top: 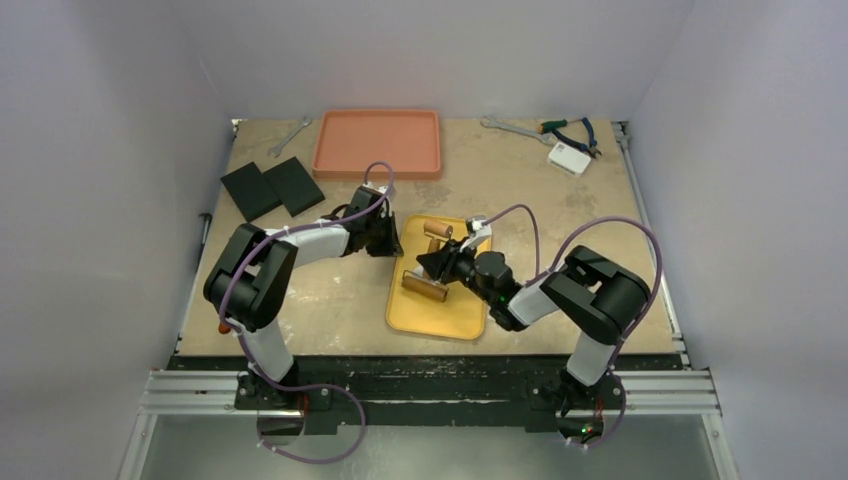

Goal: Roll out the dumpling wrappers from the dough
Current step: Flatten out the dough on the work surface.

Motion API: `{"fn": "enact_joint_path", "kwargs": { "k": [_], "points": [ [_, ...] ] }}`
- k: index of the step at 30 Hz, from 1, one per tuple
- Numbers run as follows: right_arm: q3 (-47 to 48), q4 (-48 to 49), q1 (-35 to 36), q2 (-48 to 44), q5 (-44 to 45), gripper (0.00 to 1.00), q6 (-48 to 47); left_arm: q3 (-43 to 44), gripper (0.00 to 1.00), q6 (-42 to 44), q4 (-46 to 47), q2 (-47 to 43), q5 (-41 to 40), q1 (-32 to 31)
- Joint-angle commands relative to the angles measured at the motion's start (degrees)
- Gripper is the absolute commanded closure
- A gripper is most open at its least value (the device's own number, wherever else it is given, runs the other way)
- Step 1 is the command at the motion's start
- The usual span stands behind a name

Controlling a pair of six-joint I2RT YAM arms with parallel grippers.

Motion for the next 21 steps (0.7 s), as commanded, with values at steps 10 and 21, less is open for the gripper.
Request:
{"fn": "enact_joint_path", "kwargs": {
  "k": [10,21],
  "points": [
    [2.1,-21.7,-4.9,-5.4,0.5,1.0,-9.4,-0.6,1.0,1.2,-2.6,-1.3,0.3,0.3],
    [-1.9,-15.0,-0.5,2.2,0.2,1.0,-5.2,-0.6,1.0,1.3,-2.5,-1.2,0.3,0.3]
  ]
}}
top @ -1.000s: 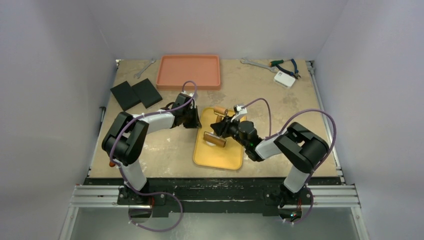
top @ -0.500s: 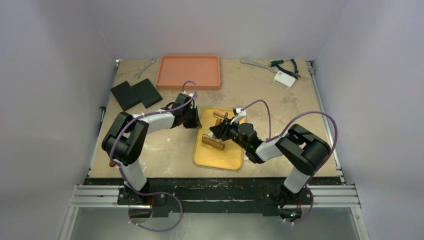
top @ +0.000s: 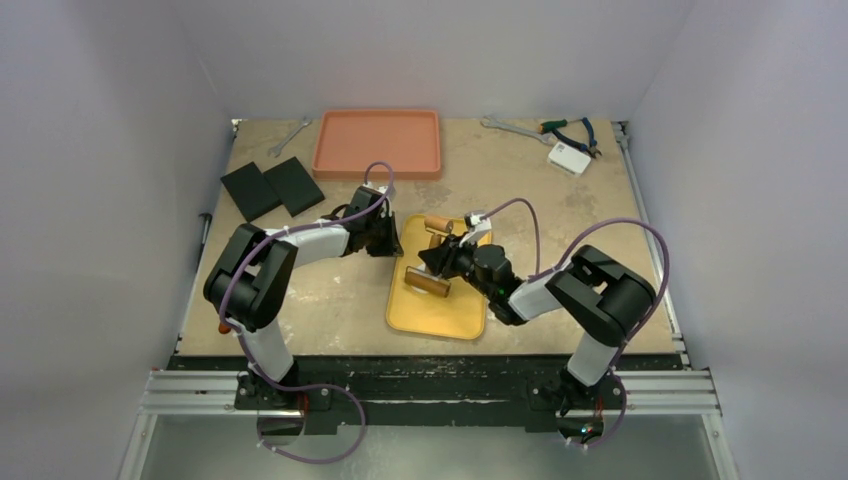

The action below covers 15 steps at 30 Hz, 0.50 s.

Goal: Roll out the dumpling wrappers from the dough
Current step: Flatten out the dough on the work surface.

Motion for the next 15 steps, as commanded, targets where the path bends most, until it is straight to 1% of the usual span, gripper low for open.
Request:
{"fn": "enact_joint_path", "kwargs": {
  "k": [1,8,15],
  "points": [
    [-4.7,-7.8,1.2,4.5,0.9,1.0,-2.4,-0.6,1.0,1.3,-2.5,-1.2,0.3,0.3],
    [-3.9,-10.1,0.9,2.0,1.0,1.0,-3.8,-0.4,1.0,1.3,-2.5,-1.0,0.4,0.3],
    [-0.1,-15.7,-3.3,-2.2,1.3,1.0,-8.4,-0.5,1.0,1.6,-2.7,-1.5,0.0,0.5]
  ]
}}
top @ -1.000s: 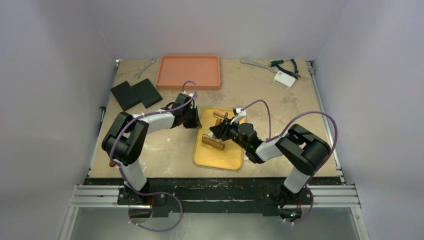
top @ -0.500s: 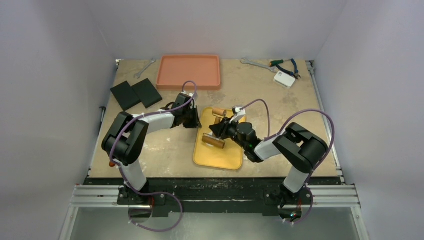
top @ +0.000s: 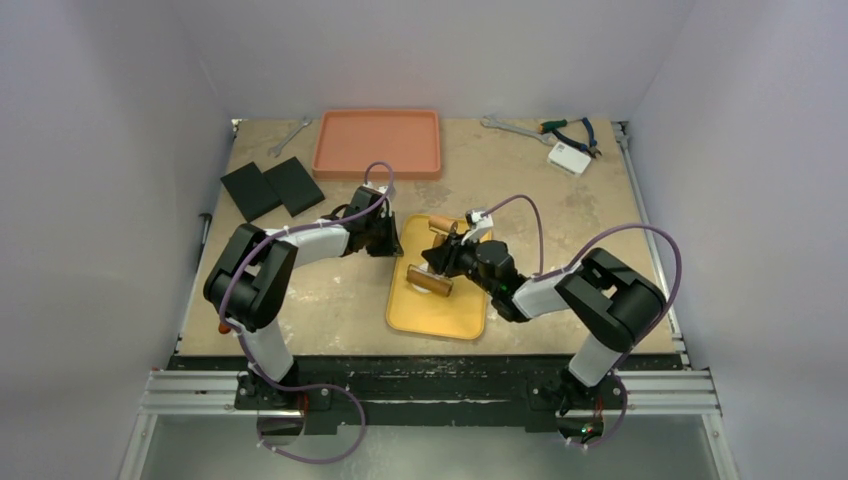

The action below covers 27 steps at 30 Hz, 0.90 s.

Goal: Roll out the dumpling wrappers from the dough
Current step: Flatten out the dough on the work surface.

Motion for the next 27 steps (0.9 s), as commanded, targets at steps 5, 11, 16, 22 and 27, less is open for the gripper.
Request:
{"fn": "enact_joint_path", "kwargs": {
  "k": [5,11,16,22,27],
  "points": [
    [0.4,-13.3,0.9,3.3,2.2,1.0,-8.1,-0.5,1.0,1.3,-2.5,-1.3,0.3,0.5],
    [-4.7,-5.5,3.1,7.3,1.5,1.0,-1.5,-0.7,1.0,1.4,-2.5,-1.6,0.2,0.5],
    [-4.2,-7.9,2.7,5.0,2.6,1.0,-3.2,-0.6,1.0,1.3,-2.5,-1.3,0.3,0.5],
    [-0.2,-13.7,-0.8,1.2,3.1,1.0,-7.6,-0.6,1.0,1.5,-2.5,-1.6,0.2,0.6],
    [0.0,-13.0,-0.7,2.5,2.2,1.0,-7.8,-0.7,1.0,1.4,-2.5,-1.7,0.2,0.6]
  ]
}}
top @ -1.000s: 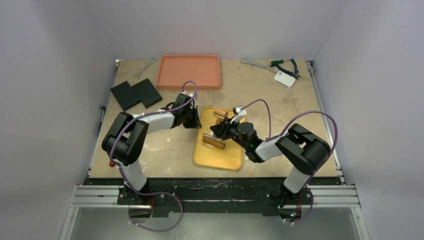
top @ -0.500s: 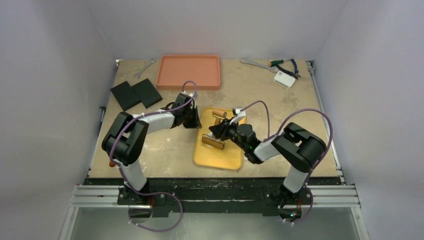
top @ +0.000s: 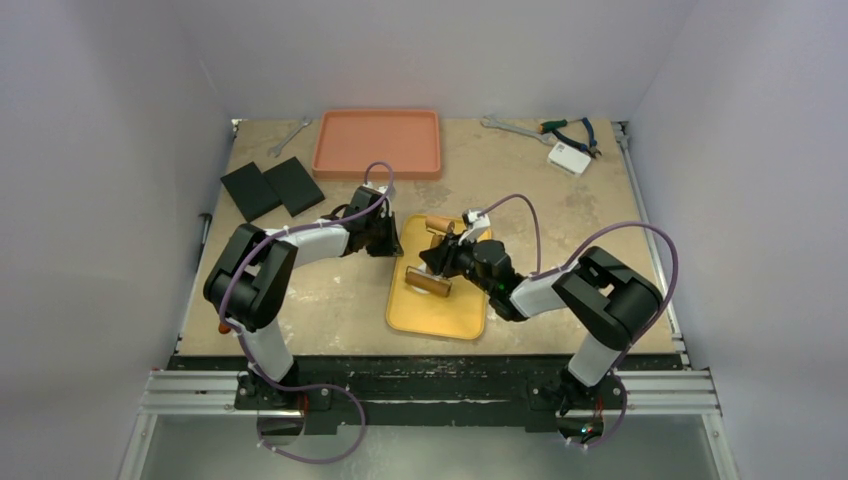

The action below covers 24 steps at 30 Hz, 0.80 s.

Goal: Roll out the dumpling wrappers from the dough
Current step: Flatten out the dough on the work surface.

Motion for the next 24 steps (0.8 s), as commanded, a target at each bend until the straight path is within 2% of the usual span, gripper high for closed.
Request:
{"fn": "enact_joint_path", "kwargs": {
  "k": [1,5,12,17,21,24],
  "points": [
    [-1.5,-11.0,0.4,2.5,3.2,1.0,-6.7,-0.7,1.0,1.4,-2.5,-1.7,0.2,0.3],
    [-4.4,-7.5,4.5,4.1,3.0,1.0,-3.5,-0.7,1.0,1.4,-2.4,-1.5,0.2,0.3],
    [-6.1,-4.4,6.7,5.7,2.5,1.0,-0.2,-0.7,1.0,1.4,-2.4,-1.6,0.2,0.3],
    [-3.0,-10.5,5.1,2.2,4.4,1.0,-4.3,-0.7,1.0,1.4,-2.5,-1.9,0.2,0.4],
    [-3.0,-11.0,0.1,-0.7,3.4,1.0,-6.0,-0.8,1.0,1.5,-2.5,-2.1,0.2,0.4],
    [-1.9,-13.2,-0.4,-1.9,3.1,1.0,-7.6,-0.8,1.0,1.5,-2.5,-2.0,0.2,0.5]
  ]
}}
